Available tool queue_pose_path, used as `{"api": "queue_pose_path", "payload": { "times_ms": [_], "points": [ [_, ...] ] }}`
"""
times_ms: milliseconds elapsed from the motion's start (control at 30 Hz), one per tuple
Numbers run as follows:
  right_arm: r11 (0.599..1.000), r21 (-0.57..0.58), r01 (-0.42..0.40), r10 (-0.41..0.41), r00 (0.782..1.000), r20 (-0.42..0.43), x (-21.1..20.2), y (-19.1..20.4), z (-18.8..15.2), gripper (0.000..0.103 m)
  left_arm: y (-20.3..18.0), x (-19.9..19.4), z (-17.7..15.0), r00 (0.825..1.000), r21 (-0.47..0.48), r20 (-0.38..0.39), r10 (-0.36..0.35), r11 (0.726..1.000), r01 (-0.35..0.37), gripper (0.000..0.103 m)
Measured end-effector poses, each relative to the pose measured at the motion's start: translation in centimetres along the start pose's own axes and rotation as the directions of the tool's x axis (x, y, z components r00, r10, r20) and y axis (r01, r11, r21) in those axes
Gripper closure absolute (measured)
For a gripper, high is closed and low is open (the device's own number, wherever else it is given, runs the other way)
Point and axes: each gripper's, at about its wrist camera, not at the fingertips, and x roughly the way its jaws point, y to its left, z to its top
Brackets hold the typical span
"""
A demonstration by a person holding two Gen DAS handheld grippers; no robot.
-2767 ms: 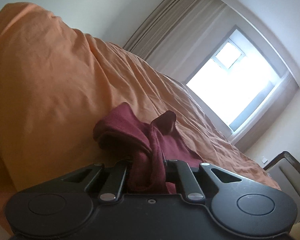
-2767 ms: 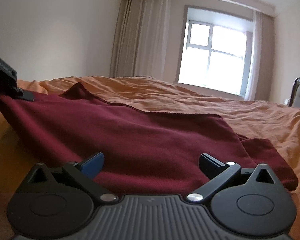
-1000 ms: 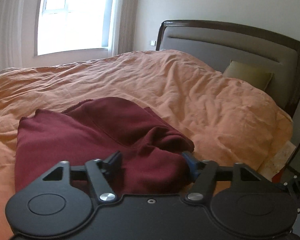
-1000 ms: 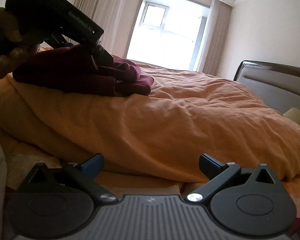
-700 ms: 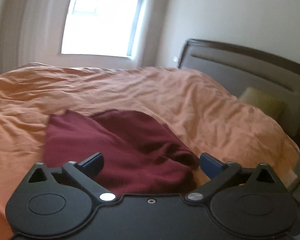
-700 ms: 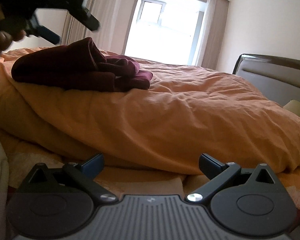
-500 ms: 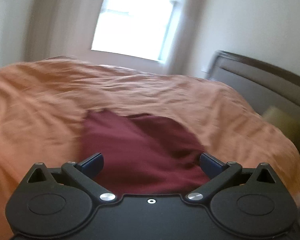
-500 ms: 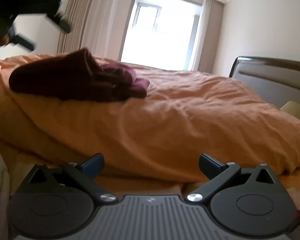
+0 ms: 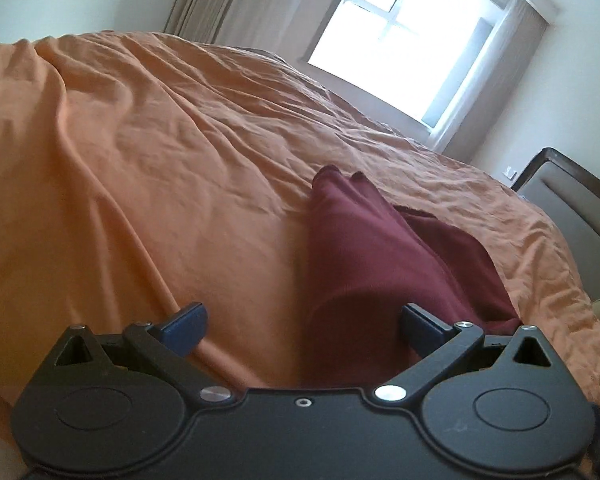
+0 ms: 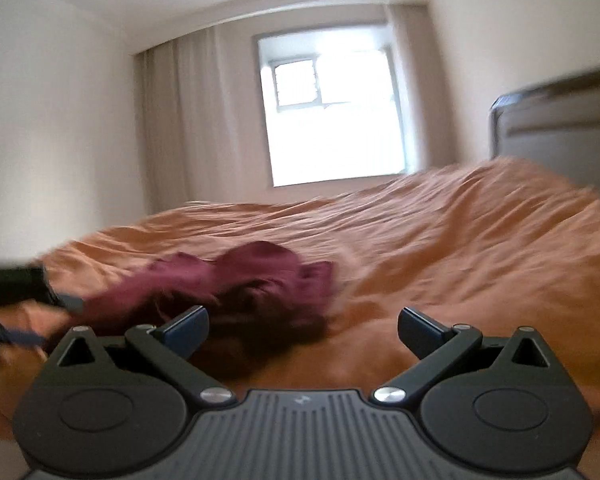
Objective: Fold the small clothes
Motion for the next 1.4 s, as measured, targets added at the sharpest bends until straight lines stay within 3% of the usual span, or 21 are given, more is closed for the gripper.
{"api": "queue_pose_path", "payload": {
  "times_ms": [100, 167, 300, 400, 567, 667, 933, 1000, 1100, 1267, 1400],
  "points": [
    [0.976, 0.079, -0.202, 0.208, 0.975, -0.084, 2.9, -0.6, 2.2, 0.000, -0.5, 0.1, -0.4, 1.000, 0.049, 0.014, 0.012, 0.999, -0.013, 0.001],
    [0.967, 0.103, -0.232, 0.243, 0.963, -0.113, 4.5, -0.4, 3.4, 0.000, -0.9, 0.3, -0.7, 1.000, 0.067, 0.016, 0.017, 0.998, -0.018, 0.001],
    [0.974, 0.055, -0.220, 0.226, 0.963, -0.150, 7.3, 0.3, 4.8, 0.000, -1.5, 0.6, -1.8, 0.999, 0.112, 0.026, 0.032, 0.993, -0.034, 0.001],
    [0.984, 0.066, -0.166, 0.177, 0.960, -0.218, 9.8, 0.1, 4.6, 0.000, -1.7, 0.6, -2.1, 0.999, 0.134, 0.031, 0.035, 0.990, -0.039, 0.001],
    [0.970, 0.180, -0.165, 0.204, 0.953, -0.225, 12.3, -1.0, 3.6, 0.000, -1.6, 0.7, -2.3, 0.999, 0.128, 0.031, 0.029, 0.991, -0.033, 0.001],
    [0.966, 0.217, -0.138, 0.185, 0.960, -0.212, 12.9, -1.3, 3.5, 0.002, -1.6, 0.7, -2.2, 0.999, 0.124, 0.029, 0.026, 0.992, -0.029, 0.001],
    [0.983, 0.180, -0.045, 0.083, 0.974, -0.210, 14.1, -0.7, 3.3, 0.054, -1.5, 0.9, -2.1, 1.000, 0.118, 0.020, 0.016, 0.993, -0.018, 0.000],
    [0.985, 0.171, -0.037, 0.071, 0.978, -0.196, 14.1, -0.6, 3.3, 0.079, -1.5, 0.9, -2.0, 1.000, 0.114, 0.019, 0.014, 0.993, -0.016, 0.000],
    [0.991, 0.133, -0.027, 0.049, 0.985, -0.163, 13.7, -0.4, 3.5, 0.092, -1.4, 0.5, -1.7, 1.000, 0.074, 0.022, -0.006, 0.997, 0.004, 0.001],
    [0.994, 0.111, -0.004, 0.013, 0.997, -0.080, 11.9, -1.2, 4.8, 0.094, -1.6, -0.6, -1.0, 0.998, 0.024, 0.054, -0.043, 0.999, 0.041, 0.001],
    [0.988, 0.148, 0.035, -0.019, 0.994, -0.107, 12.4, -2.6, 4.6, 0.094, -2.0, -0.4, -1.2, 0.999, 0.053, 0.038, -0.031, 0.998, 0.029, 0.001]
  ]
}}
